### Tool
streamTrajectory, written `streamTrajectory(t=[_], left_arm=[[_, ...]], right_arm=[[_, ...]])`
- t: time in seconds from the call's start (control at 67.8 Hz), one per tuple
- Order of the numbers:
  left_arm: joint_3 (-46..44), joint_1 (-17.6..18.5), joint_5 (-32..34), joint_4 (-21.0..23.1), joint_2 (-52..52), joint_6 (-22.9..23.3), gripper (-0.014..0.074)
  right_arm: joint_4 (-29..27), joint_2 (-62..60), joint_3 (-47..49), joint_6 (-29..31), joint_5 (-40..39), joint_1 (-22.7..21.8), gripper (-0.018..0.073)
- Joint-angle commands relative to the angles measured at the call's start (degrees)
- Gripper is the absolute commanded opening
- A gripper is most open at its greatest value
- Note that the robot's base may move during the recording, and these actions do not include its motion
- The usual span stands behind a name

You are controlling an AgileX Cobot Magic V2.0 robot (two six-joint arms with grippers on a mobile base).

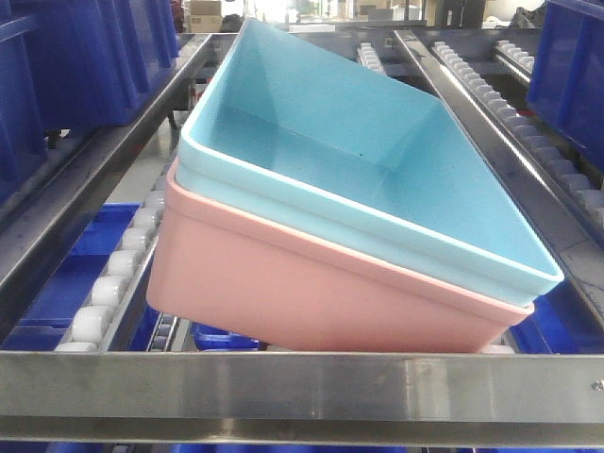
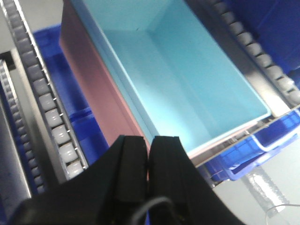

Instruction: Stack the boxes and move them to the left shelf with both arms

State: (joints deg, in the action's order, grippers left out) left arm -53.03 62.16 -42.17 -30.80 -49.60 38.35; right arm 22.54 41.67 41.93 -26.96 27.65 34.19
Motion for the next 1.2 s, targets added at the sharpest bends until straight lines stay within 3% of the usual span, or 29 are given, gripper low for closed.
streamTrajectory(t=[0.0, 0.207, 0.827, 0.915, 0.945, 1.018, 1.092, 1.181], left_arm=[[1.99, 1.13, 4.92, -2.33, 4.22, -0.21, -0.0004], [9.65, 1.13, 6.53, -2.72, 11.0, -0.21, -0.0003], [9.76, 1.13, 5.99, -2.72, 11.12, -0.21, -0.0003], [9.88, 1.13, 6.26, 1.68, 11.36, -0.66, -0.0003], [9.88, 1.13, 6.7, 4.86, 11.57, -2.83, -0.0003], [9.88, 1.13, 7.84, 13.82, 12.56, -15.32, -0.0003], [10.81, 0.08, 9.68, 23.63, 14.1, -24.91, -0.0003], [15.16, -2.78, 16.35, 32.67, 16.89, -34.99, -0.0003]], right_arm=[[2.03, -4.5, -1.38, 0.04, -4.37, 0.15, 0.0055], [2.92, -12.02, -7.02, 0.1, -6.07, 0.15, 0.0055], [2.93, -12.07, -7.02, 0.1, -6.12, 0.15, 0.0055], [2.93, -12.07, -7.02, 0.1, -6.12, 0.15, 0.0055], [2.93, -12.07, -7.02, 0.1, -6.06, 0.15, 0.0055], [2.93, -12.07, -7.02, 0.1, -6.06, 0.15, 0.0055], [2.93, -12.07, -7.02, 0.1, -6.06, 0.15, 0.0055], [2.93, -12.07, -7.02, 0.1, -6.06, 0.15, 0.0055]])
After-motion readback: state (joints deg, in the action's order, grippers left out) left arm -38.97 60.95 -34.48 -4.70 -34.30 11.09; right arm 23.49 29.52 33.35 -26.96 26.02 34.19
